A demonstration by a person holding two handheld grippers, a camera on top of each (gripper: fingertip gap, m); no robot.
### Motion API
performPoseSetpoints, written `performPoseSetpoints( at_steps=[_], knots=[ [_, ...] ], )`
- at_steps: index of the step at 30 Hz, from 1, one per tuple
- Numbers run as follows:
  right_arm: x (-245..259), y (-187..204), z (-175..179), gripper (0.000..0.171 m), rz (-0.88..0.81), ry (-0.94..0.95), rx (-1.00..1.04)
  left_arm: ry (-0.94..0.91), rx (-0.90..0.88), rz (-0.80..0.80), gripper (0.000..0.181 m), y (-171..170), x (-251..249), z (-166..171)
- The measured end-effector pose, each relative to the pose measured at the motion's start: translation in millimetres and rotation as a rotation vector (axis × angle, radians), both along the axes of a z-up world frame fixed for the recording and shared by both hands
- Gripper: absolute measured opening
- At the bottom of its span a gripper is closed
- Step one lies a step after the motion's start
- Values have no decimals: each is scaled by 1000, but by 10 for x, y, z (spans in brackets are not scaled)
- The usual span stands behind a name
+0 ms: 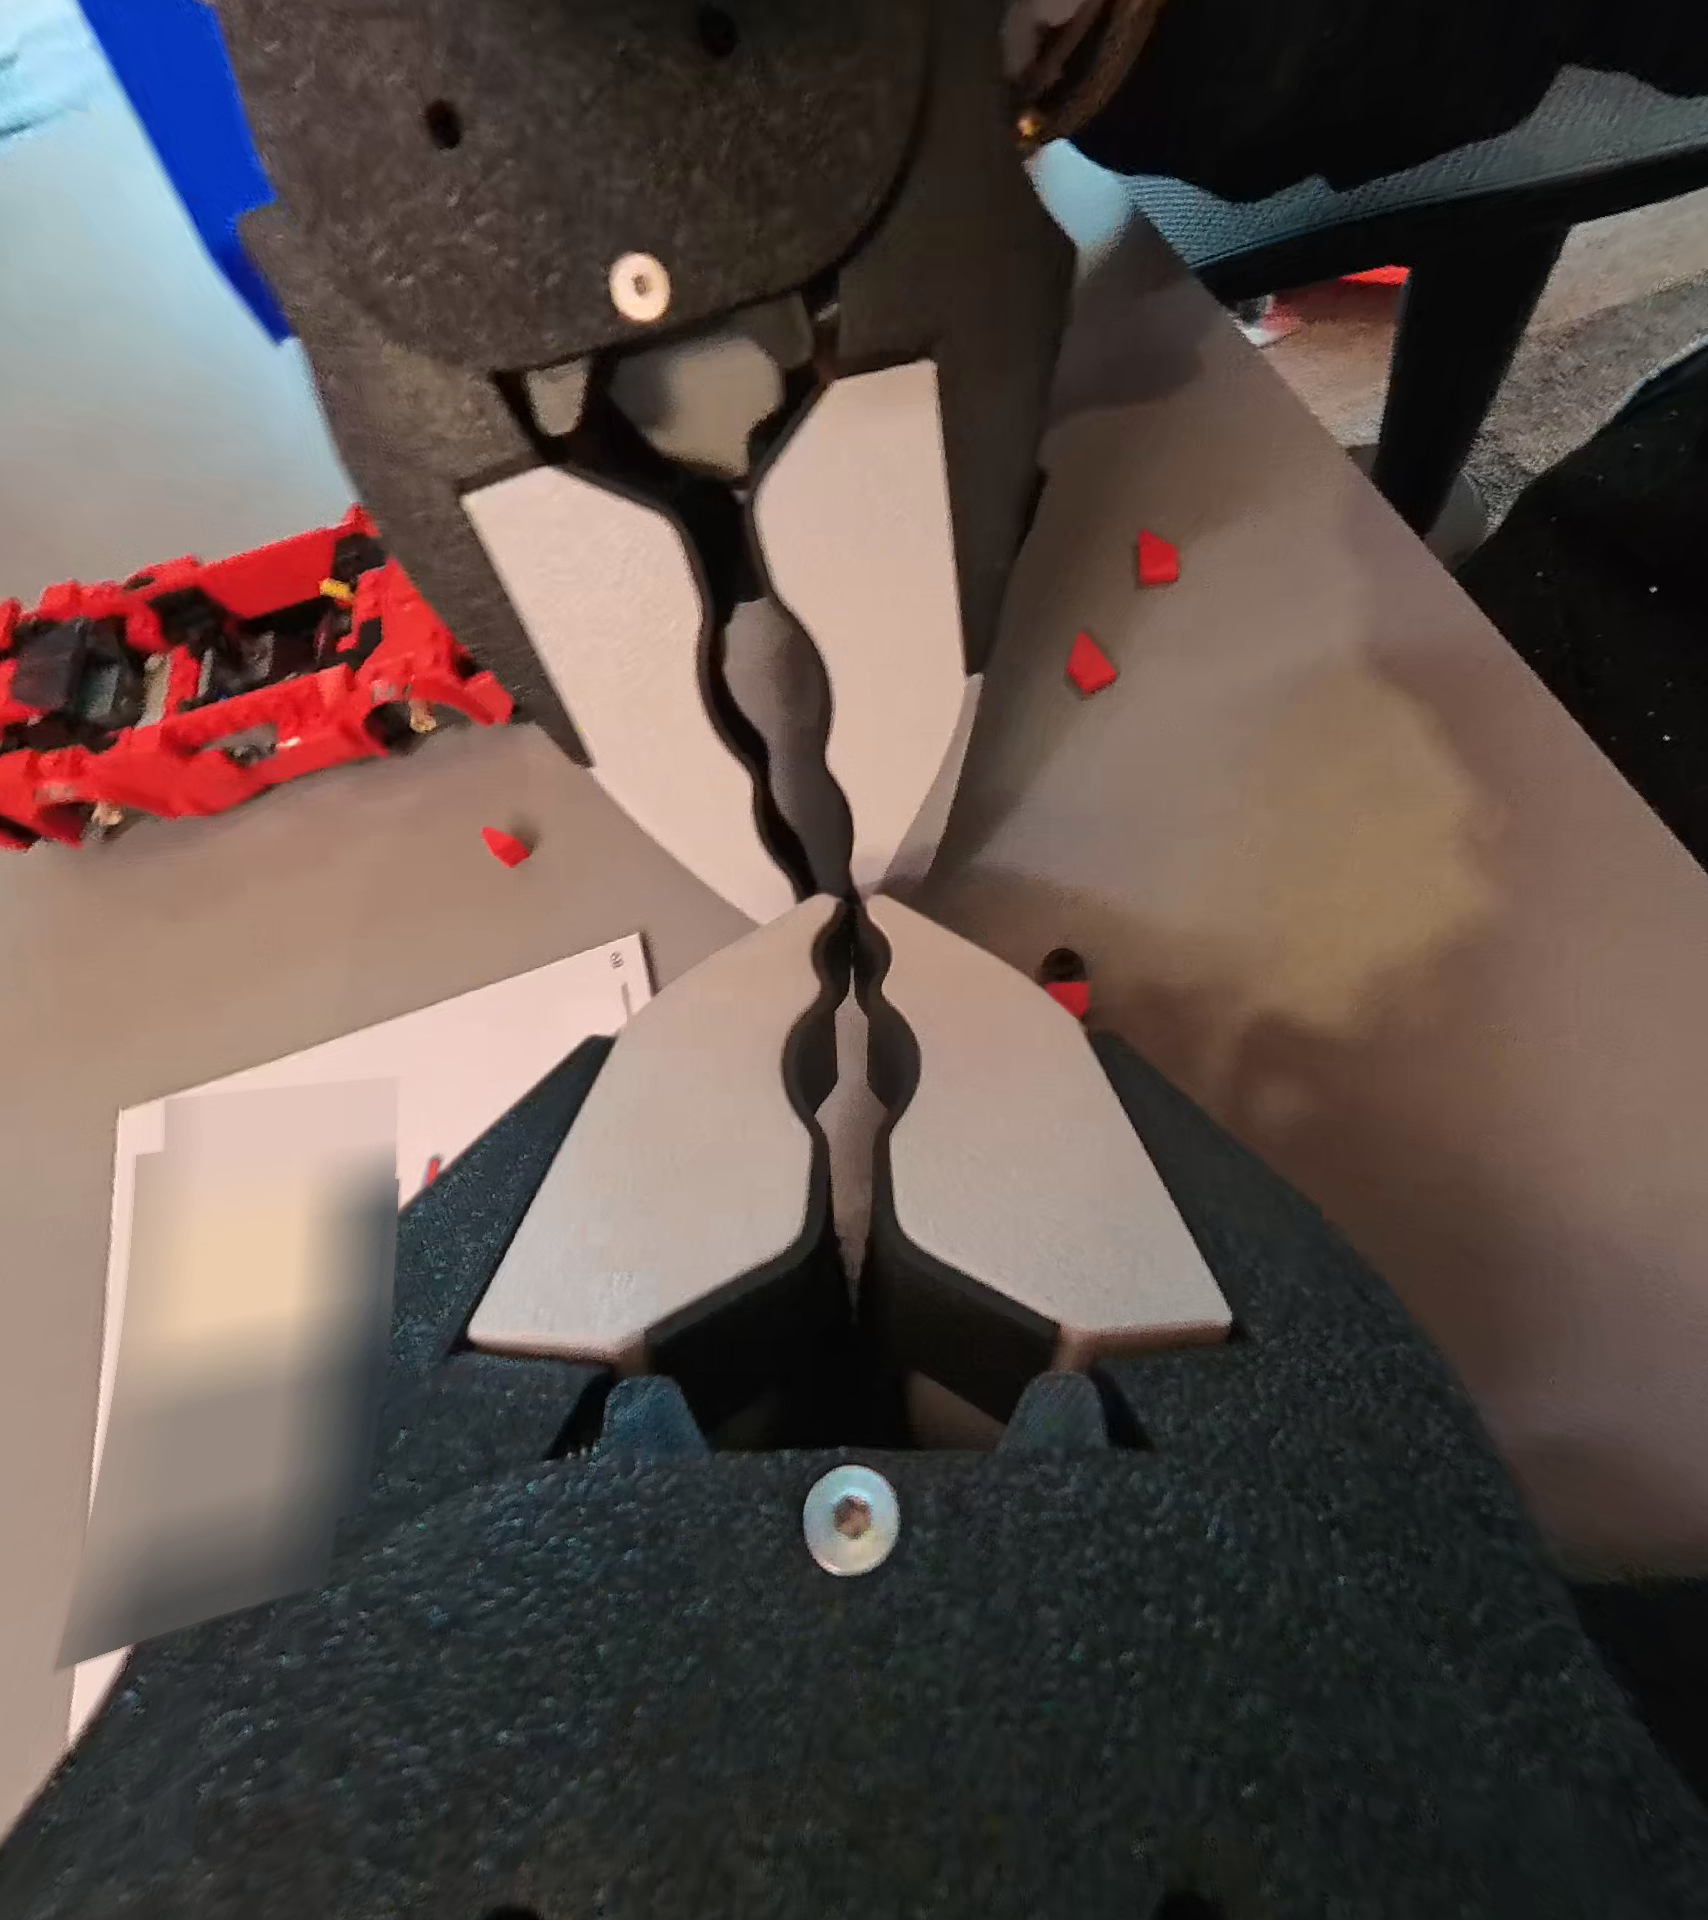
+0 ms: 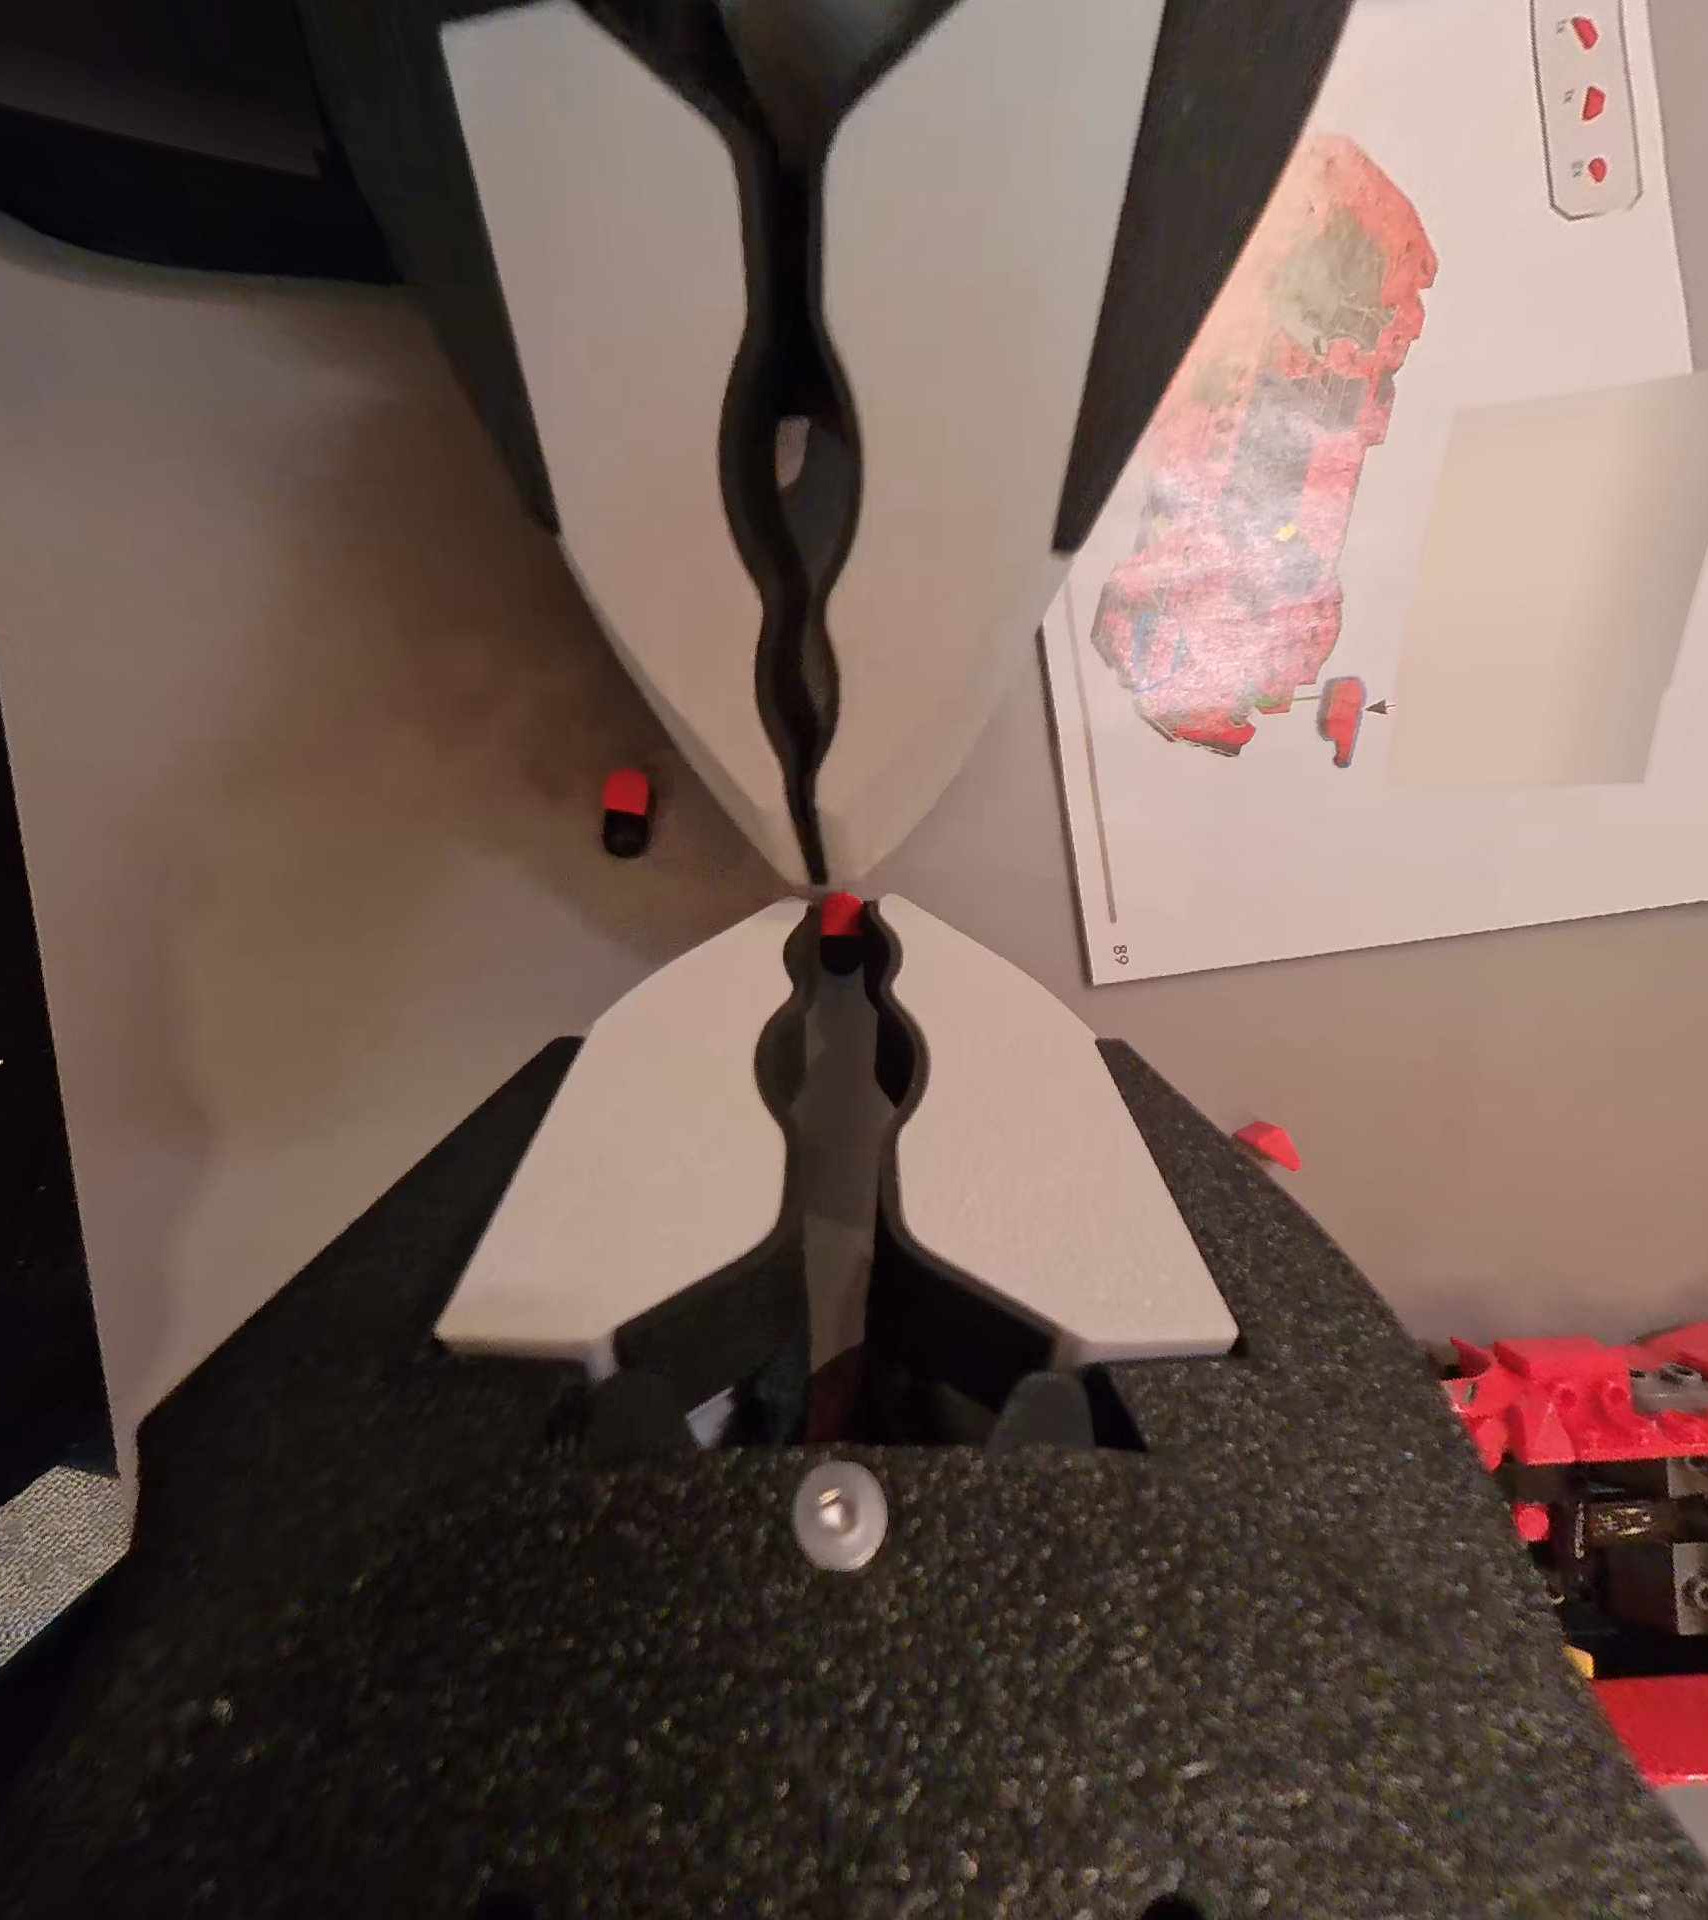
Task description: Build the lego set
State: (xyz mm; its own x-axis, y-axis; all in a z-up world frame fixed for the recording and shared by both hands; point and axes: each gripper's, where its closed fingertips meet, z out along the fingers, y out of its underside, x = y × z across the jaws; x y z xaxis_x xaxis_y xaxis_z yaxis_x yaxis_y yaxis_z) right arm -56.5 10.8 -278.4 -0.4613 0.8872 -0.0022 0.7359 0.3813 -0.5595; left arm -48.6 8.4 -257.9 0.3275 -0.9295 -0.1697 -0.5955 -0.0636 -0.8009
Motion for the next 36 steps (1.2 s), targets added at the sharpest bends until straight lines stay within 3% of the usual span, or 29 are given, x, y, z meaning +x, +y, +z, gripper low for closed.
performPoseSetpoints(
  at_steps=[1, 10, 24, 36],
  knots=[
    [-1, -1, -2, 7, 0, 0, 0, 6, 5, -20, 0, -11, 21, -30],
    [2, -7, -19, 8, 6, 8, -6, 72, 16, -13, 0, 20, 18, -161],
    [7, -29, -35, 8, 2, 37, -63, 108, -214, 49, 2, 7, 0, -258],
    [116, 31, 47, 18, -19, 93, -129, 96, -208, 43, 0, 16, -31, -235]
  ],
)
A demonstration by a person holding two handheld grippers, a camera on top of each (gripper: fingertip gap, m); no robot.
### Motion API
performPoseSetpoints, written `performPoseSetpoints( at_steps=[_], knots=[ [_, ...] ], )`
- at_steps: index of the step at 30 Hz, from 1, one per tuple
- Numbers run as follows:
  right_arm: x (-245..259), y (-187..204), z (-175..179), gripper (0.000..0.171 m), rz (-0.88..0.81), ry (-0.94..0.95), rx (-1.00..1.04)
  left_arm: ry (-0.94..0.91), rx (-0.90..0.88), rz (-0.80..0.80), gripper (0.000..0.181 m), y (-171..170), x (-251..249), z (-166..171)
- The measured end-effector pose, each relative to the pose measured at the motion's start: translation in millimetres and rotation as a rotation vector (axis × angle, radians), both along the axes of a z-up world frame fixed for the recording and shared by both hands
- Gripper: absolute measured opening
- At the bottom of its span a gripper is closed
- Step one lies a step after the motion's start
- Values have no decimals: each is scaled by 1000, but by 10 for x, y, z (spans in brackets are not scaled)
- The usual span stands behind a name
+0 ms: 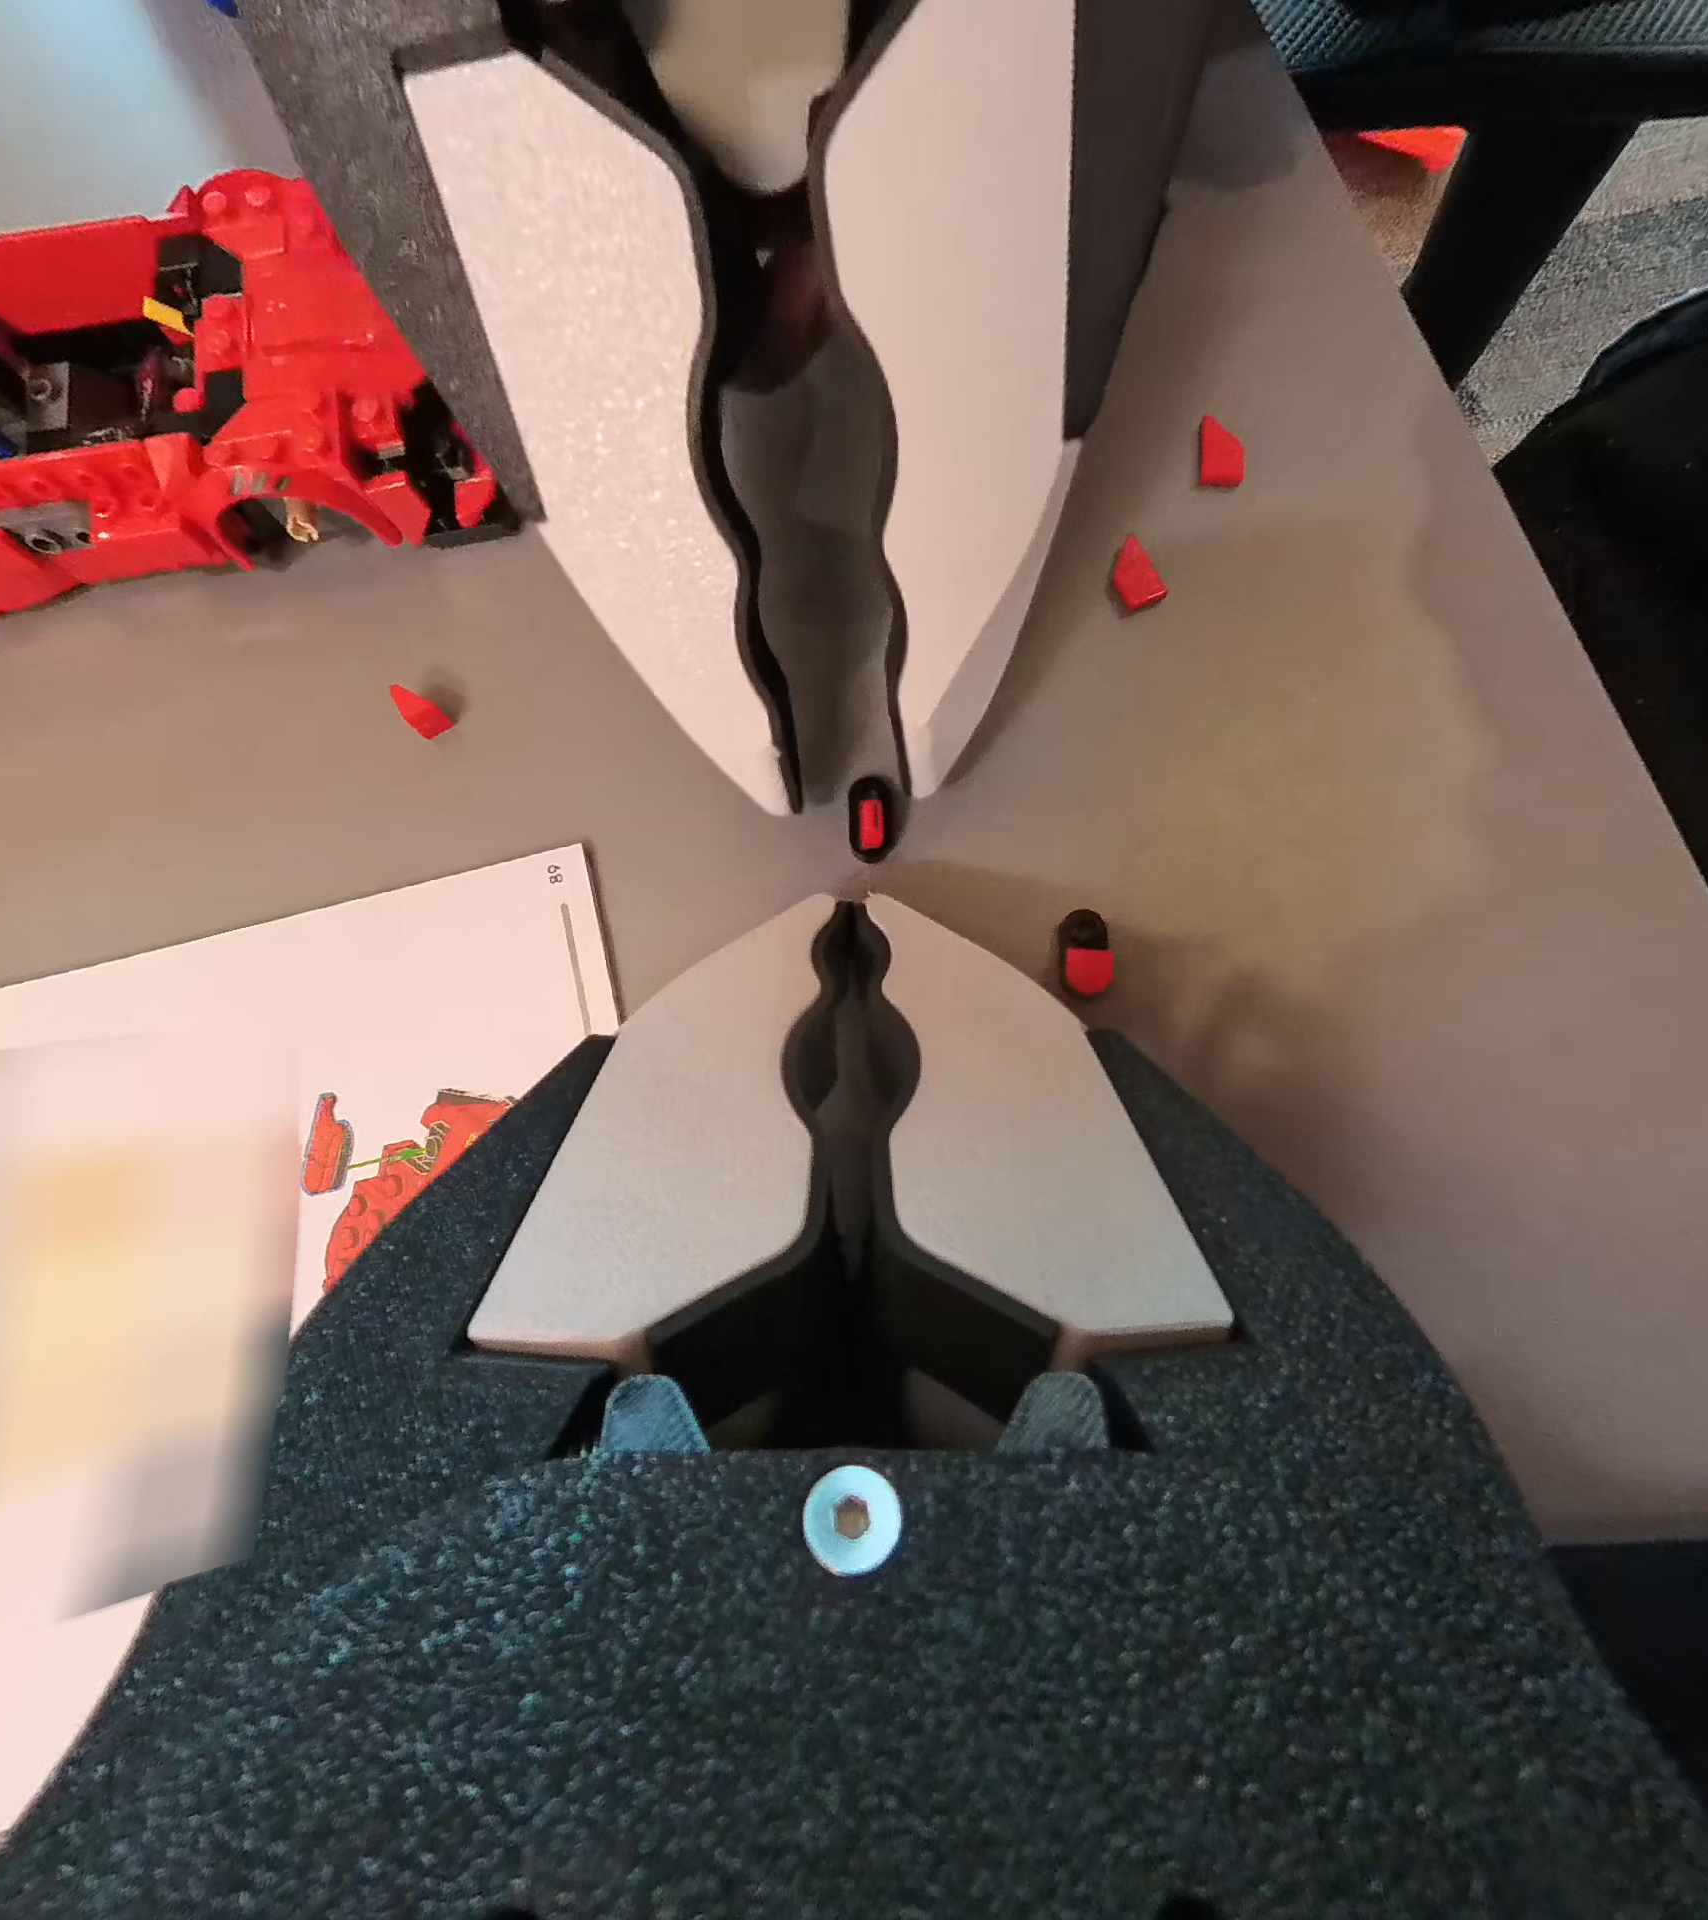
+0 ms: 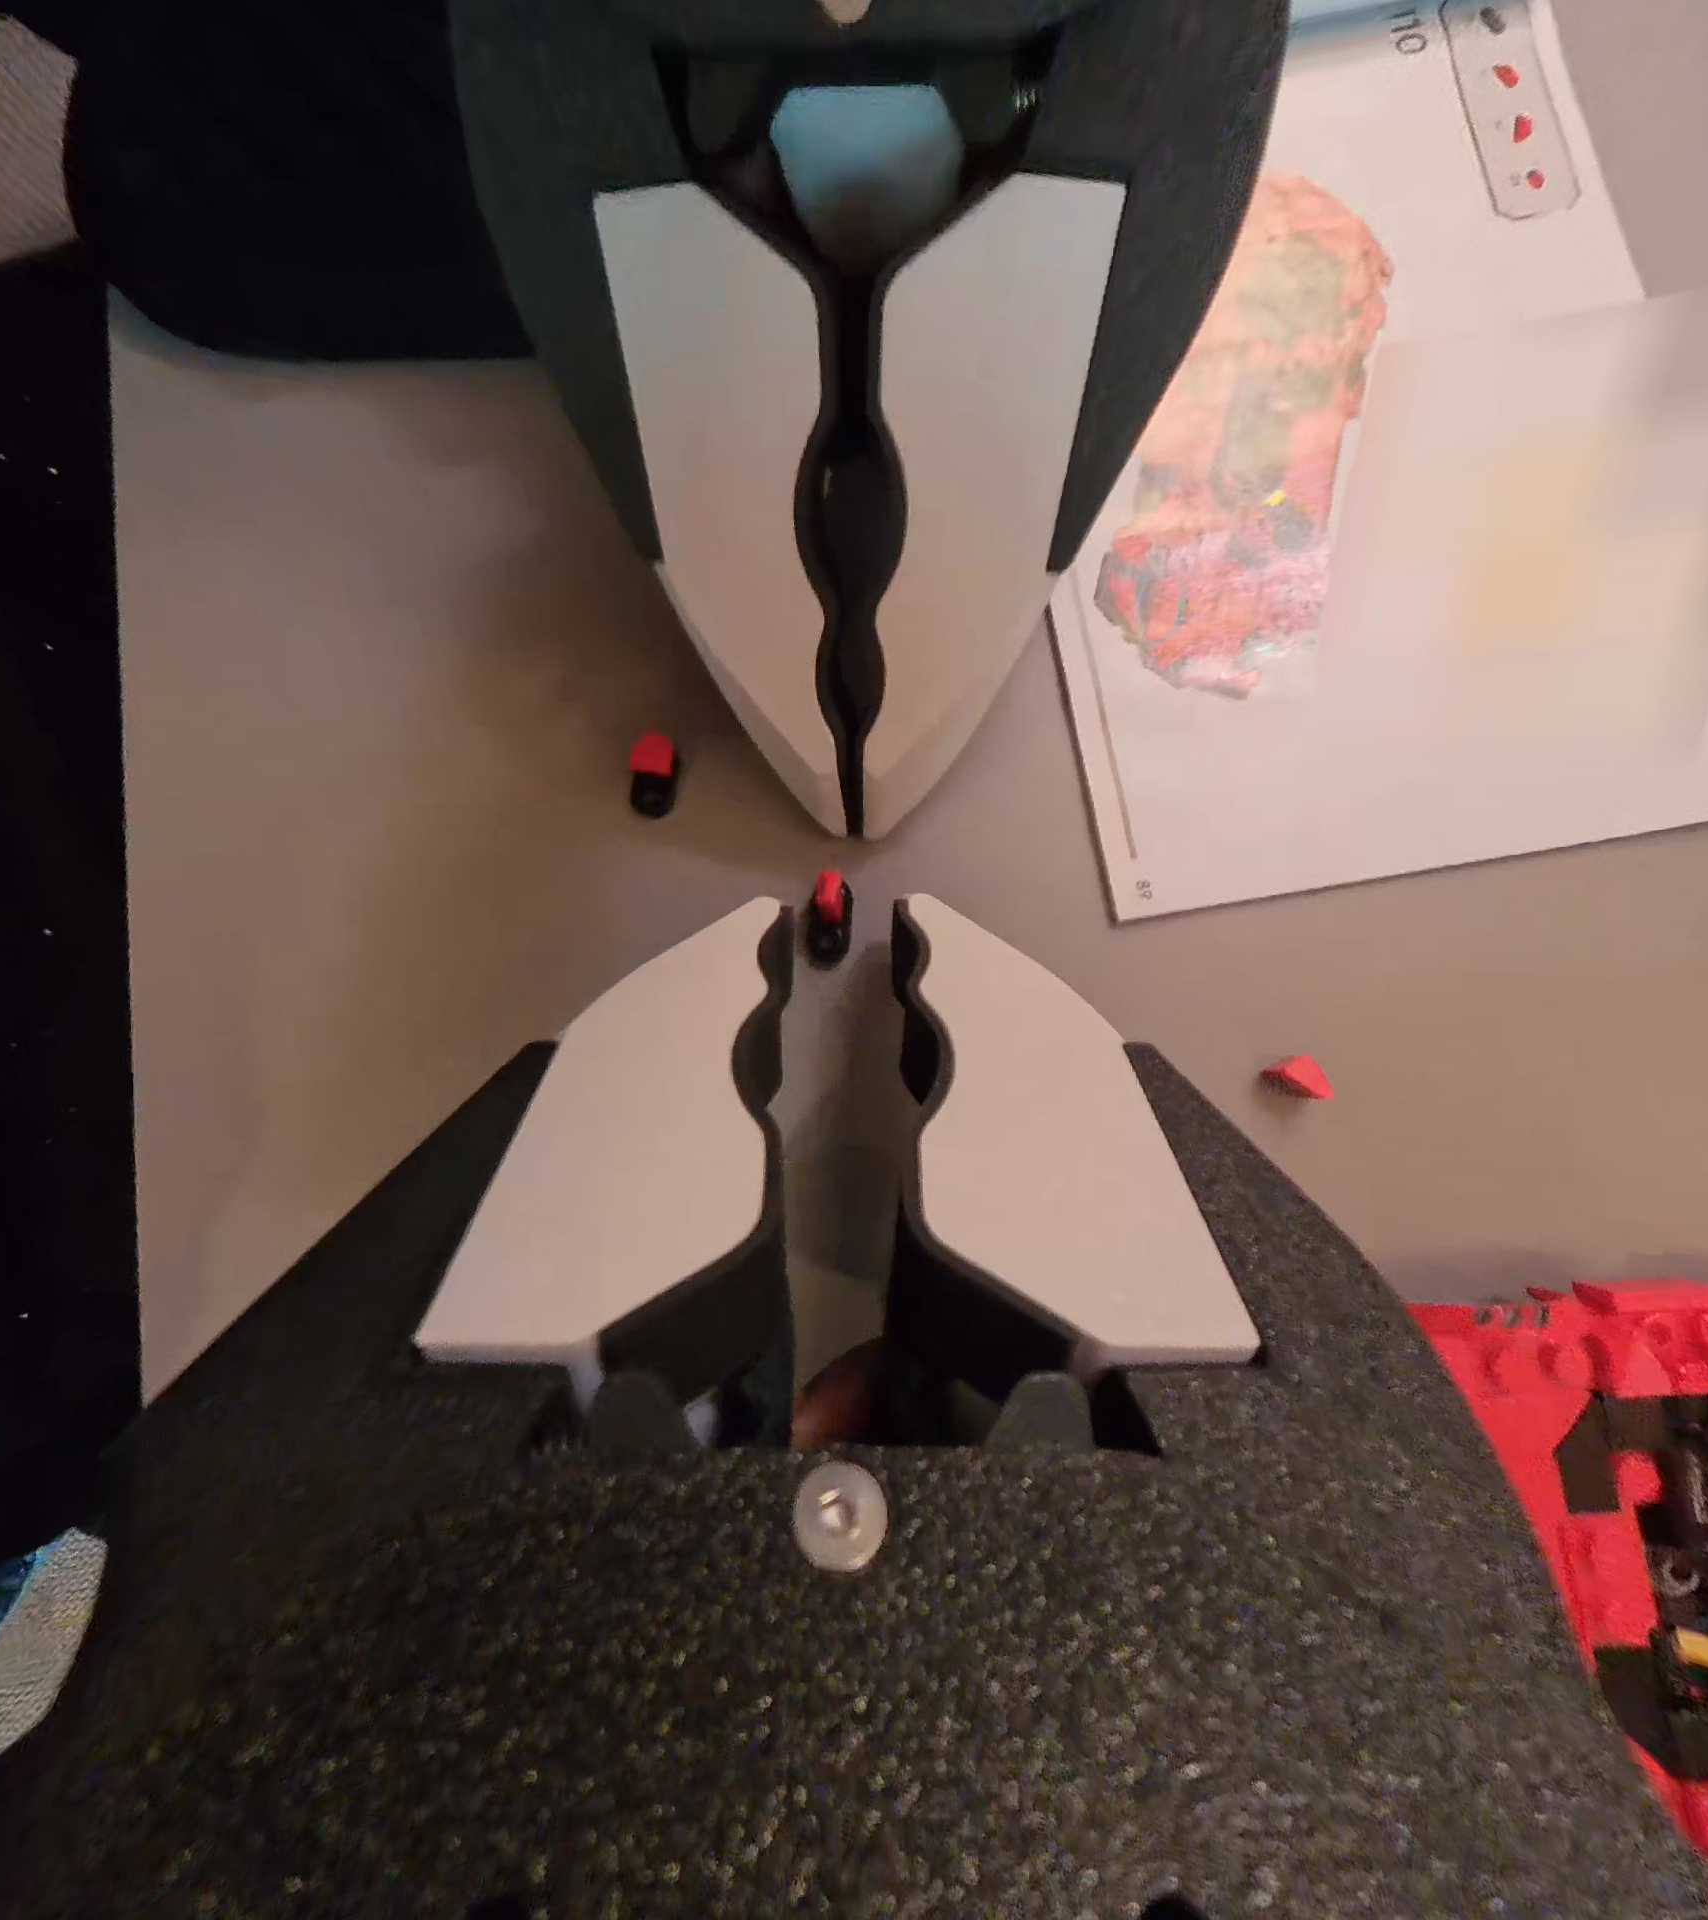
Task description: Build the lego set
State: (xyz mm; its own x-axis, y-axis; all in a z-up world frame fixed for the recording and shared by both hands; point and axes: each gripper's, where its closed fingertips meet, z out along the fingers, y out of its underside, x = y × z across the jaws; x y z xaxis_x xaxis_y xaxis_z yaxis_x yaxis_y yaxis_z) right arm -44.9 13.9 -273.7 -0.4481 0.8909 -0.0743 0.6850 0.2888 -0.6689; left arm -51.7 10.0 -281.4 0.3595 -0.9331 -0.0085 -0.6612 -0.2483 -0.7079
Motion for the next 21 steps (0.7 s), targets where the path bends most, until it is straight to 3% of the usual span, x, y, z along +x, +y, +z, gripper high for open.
performPoseSetpoints(
  at_steps=[5, 13, 21],
  knots=[
    [15, 17, 86, 0, -23, 37, -38, 1, 21, -13, 0, -1, -3, 6],
    [1, -31, 27, 9, 18, 63, 38, 21, 60, -25, 0, -7, -8, 12],
    [-30, -26, 68, 3, 77, 171, 222, -6, 52, -25, 7, -16, -10, 45]
  ],
)
